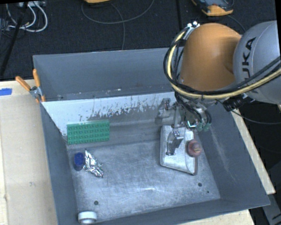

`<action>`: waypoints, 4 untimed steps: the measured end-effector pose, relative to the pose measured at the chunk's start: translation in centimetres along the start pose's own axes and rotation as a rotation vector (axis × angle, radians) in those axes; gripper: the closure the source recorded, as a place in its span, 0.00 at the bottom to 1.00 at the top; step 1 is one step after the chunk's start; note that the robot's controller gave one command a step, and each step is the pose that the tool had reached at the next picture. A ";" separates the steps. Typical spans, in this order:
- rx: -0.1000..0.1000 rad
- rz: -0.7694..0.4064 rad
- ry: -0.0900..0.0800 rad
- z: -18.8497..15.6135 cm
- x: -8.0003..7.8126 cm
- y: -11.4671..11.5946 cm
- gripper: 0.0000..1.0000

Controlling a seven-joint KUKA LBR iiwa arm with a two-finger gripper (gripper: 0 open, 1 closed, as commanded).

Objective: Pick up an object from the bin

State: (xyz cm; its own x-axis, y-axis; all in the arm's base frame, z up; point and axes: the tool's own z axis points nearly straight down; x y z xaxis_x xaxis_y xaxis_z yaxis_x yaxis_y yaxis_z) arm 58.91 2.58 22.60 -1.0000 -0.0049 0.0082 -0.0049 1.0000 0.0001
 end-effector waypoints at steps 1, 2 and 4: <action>0.002 0.083 0.000 10.6 -0.2 -8.1 0.00; -0.010 0.356 -0.046 12.6 6.6 -10.3 0.00; -0.015 0.649 -0.008 14.9 6.2 -15.3 0.00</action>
Offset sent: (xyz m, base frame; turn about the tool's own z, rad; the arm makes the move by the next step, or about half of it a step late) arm 0.0037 -0.0775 -0.1007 0.0774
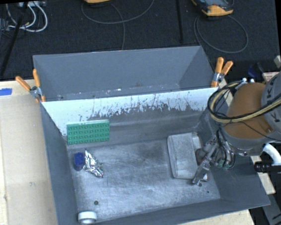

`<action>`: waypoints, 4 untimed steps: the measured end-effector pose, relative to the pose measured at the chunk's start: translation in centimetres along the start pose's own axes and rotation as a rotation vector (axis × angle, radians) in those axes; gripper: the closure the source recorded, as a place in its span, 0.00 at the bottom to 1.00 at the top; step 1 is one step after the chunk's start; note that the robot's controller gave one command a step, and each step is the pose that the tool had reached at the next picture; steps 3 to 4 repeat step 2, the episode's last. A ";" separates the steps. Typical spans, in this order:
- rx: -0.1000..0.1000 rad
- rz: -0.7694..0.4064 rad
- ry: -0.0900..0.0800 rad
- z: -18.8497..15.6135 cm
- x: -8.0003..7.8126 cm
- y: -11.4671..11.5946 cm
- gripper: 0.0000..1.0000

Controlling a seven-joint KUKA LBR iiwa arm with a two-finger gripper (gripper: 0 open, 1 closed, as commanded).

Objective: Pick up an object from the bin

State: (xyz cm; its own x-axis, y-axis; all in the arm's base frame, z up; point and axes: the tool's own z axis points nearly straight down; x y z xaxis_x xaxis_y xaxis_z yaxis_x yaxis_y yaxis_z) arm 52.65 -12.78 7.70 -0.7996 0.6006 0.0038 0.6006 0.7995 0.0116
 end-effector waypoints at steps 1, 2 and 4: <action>0.000 -0.001 0.002 -0.1 0.1 0.0 1.00; 0.011 -0.236 -0.008 -15.8 -1.6 0.8 1.00; 0.011 -0.236 -0.008 -15.8 -1.6 0.8 1.00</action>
Offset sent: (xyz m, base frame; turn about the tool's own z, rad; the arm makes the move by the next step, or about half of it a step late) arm 0.0000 0.0000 0.0000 0.0000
